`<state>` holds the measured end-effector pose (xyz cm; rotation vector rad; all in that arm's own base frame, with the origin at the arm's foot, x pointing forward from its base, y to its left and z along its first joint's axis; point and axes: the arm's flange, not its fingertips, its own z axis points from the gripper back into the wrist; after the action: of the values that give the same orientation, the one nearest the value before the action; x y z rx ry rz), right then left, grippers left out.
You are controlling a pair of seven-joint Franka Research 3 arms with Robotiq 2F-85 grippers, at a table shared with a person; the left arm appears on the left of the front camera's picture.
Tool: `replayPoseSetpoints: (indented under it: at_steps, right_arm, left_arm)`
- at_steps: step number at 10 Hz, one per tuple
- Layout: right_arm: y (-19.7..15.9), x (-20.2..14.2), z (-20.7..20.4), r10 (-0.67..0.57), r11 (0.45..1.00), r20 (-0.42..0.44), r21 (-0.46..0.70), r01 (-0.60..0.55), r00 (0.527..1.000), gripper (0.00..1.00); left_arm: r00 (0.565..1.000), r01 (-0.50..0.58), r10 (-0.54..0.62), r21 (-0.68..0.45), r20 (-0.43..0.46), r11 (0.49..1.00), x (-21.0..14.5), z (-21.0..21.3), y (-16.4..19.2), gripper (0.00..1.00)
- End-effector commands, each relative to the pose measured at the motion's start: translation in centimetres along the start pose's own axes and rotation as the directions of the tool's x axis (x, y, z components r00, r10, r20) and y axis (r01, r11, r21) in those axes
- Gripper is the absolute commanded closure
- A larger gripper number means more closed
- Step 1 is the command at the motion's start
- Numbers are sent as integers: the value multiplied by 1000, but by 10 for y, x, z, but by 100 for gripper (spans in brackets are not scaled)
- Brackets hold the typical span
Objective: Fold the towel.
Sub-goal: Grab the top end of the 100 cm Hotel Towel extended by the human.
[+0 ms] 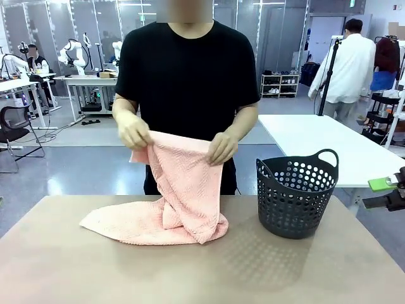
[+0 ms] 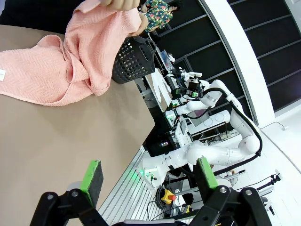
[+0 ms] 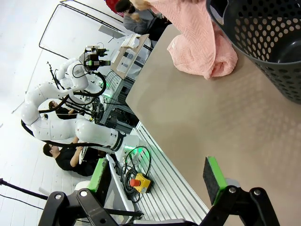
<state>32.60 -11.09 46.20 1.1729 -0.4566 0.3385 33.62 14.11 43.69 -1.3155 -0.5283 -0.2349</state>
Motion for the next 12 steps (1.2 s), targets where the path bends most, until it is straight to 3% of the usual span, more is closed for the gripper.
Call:
replayPoseSetpoints:
  at_steps: [1, 10, 11, 12]
  right_arm:
    - [-1, 2, 0, 23, 1000, 11, 11, -23, 1000, 0]
    - [0, 0, 0, 0, 1000, 0, 0, 0, 1000, 0]
    - [21, 13, 9, 103, 991, -57, -81, -107, 993, 0]
    - [44, 29, 17, 198, 964, -123, -157, -216, 973, 0]
  left_arm:
    - [1000, 15, -15, -19, 8, 1000, -1, -1, 2, 0]
    - [1000, 0, 0, 0, 0, 1000, 0, 0, 0, 0]
    - [987, 142, -134, 87, -90, 986, 20, 6, -27, 0]
    - [951, 281, -240, 216, -197, 935, 40, 13, -57, 0]
